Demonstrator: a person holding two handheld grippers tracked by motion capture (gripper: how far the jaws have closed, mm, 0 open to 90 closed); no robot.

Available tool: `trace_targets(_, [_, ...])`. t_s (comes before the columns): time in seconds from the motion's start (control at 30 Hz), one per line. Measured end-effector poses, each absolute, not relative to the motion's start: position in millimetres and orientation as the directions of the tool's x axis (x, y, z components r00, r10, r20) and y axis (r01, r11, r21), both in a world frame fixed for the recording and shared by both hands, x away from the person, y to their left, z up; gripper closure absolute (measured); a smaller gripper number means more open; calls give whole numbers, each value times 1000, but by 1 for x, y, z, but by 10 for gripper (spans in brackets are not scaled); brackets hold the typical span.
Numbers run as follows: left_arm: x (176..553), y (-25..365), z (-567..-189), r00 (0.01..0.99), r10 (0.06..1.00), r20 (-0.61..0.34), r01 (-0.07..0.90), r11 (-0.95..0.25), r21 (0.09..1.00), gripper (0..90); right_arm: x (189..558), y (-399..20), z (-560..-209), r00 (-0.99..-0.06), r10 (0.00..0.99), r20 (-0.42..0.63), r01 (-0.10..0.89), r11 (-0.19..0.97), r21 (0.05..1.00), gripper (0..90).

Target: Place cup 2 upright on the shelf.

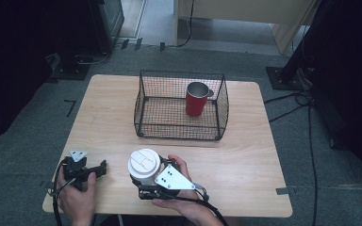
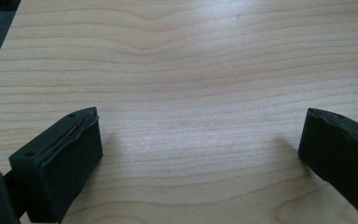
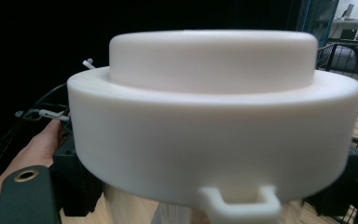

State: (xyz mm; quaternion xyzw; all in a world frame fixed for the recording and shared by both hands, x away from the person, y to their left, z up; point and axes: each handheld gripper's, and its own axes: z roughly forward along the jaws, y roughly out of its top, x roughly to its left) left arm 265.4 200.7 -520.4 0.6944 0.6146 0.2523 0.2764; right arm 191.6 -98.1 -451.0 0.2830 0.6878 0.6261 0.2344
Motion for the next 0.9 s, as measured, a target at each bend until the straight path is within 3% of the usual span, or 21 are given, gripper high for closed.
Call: trace_targets(0.9, [265,201,-520,116,993,9,714,-90,694,1,216,-107,-420,-683,729,43,61,-1,998,158])
